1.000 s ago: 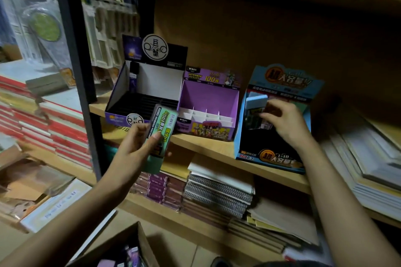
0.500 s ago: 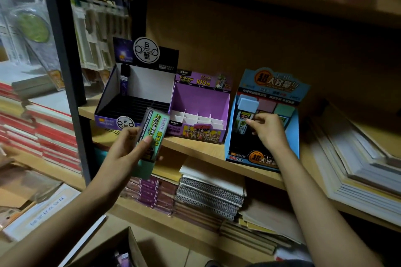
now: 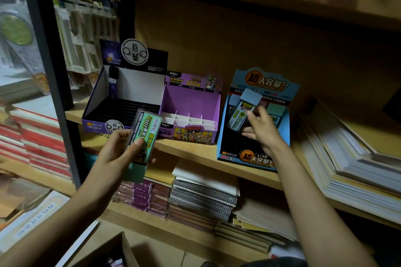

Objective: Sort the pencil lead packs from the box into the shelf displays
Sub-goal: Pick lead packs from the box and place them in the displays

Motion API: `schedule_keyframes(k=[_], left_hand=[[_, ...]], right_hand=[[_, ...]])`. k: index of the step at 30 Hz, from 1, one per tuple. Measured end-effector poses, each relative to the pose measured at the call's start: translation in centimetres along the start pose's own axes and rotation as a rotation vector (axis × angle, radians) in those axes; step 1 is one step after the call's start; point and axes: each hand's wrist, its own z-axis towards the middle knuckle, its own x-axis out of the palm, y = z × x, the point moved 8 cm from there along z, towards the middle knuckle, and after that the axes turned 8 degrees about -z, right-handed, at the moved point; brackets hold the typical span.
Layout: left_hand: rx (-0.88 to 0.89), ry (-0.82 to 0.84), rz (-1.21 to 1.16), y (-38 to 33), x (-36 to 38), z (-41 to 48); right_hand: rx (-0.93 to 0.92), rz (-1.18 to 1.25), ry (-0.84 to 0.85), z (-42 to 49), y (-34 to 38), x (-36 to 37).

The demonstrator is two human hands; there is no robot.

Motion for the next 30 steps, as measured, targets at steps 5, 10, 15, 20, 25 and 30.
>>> schedule_keyframes(k=[5, 10, 15, 20, 25, 30], left_hand=[[0.001, -0.013, 0.014, -0.1, 0.2, 0.0], [-0.009, -0.010, 0.035, 0.3, 0.1, 0.1], [-0.007, 0.004, 0.032, 0.4, 0.4, 0.1], [-0.008, 0.020, 0.022, 0.5, 0.6, 0.1], [0.011, 0.047, 0.027, 0.2, 1.2, -0.3], [0.040, 0.072, 0.025, -0.7, 1.5, -0.5]], right_hand=[[-0.109, -0.195, -0.080, 0.5, 0.5, -0.4], [-0.219, -0.232, -0.125, 0.1, 1.7, -0.7], [-0.204, -0.263, -0.079, 0.4, 1.2, -0.2], [-0.168, -0.427, -0.126, 1.0, 0.8, 0.1], [-0.106, -0.851, -0.185, 0.6, 1.4, -0.2], [-0.172, -0.882, -0.422, -3.5, 6.5, -1.0]])
